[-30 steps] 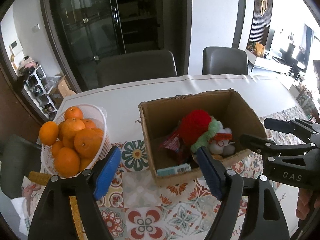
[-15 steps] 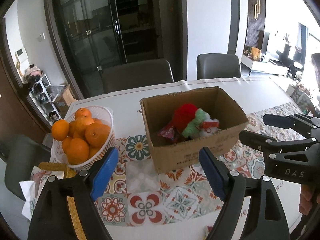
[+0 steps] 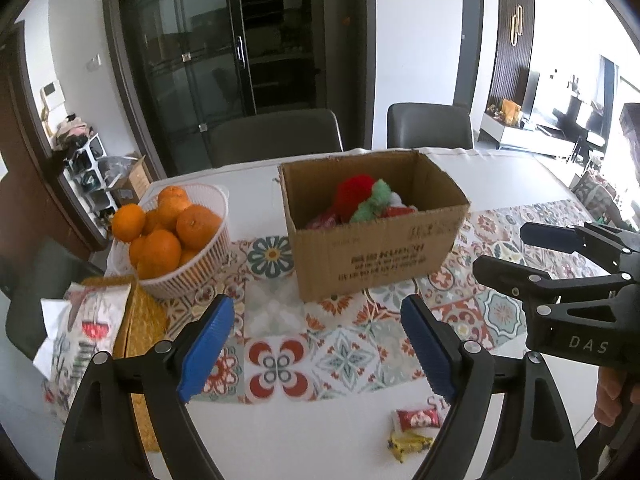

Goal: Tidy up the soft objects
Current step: 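Move both tools back toward the red candy and yellow minion keychain, then close the right tool on the red candy while the left tool grasps the yellow minion keychain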

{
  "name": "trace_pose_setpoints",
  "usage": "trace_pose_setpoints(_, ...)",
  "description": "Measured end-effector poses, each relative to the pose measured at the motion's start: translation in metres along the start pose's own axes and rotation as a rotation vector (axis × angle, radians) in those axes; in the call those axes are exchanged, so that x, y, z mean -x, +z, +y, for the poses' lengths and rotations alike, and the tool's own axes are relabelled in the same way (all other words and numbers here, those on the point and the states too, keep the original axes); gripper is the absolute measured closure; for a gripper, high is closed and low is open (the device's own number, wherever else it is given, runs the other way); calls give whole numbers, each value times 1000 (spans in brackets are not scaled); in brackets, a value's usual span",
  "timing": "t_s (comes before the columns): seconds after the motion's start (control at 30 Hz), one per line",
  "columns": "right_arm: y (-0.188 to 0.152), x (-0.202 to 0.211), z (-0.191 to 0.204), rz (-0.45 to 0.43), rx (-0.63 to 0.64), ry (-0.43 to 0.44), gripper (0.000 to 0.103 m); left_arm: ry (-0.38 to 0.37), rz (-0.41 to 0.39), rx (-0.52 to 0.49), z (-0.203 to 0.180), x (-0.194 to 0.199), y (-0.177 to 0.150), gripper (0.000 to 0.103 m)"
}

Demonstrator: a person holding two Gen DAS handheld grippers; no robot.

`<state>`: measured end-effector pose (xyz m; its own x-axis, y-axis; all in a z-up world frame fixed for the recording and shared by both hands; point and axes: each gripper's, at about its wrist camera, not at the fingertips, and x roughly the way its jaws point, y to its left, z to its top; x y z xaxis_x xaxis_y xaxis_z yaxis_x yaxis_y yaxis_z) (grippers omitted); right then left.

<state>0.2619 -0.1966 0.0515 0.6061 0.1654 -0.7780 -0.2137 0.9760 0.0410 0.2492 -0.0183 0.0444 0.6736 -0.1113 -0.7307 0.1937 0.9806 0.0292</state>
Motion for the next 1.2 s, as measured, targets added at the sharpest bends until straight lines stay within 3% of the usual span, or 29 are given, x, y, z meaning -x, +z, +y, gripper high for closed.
trace_pose_setpoints(0.43, -37, 9, 11, 32, 93, 7, 30, -33, 74, 52, -11, 8, -48, 17)
trace_pose_setpoints(1.03, -79, -8, 16, 131, 331, 78, 31, -94, 287, 347, -32, -11, -128, 17)
trace_pose_setpoints(1.2, -93, -12, 12, 133, 362, 143, 31, -86, 290, 288, -50, -10, -146, 17)
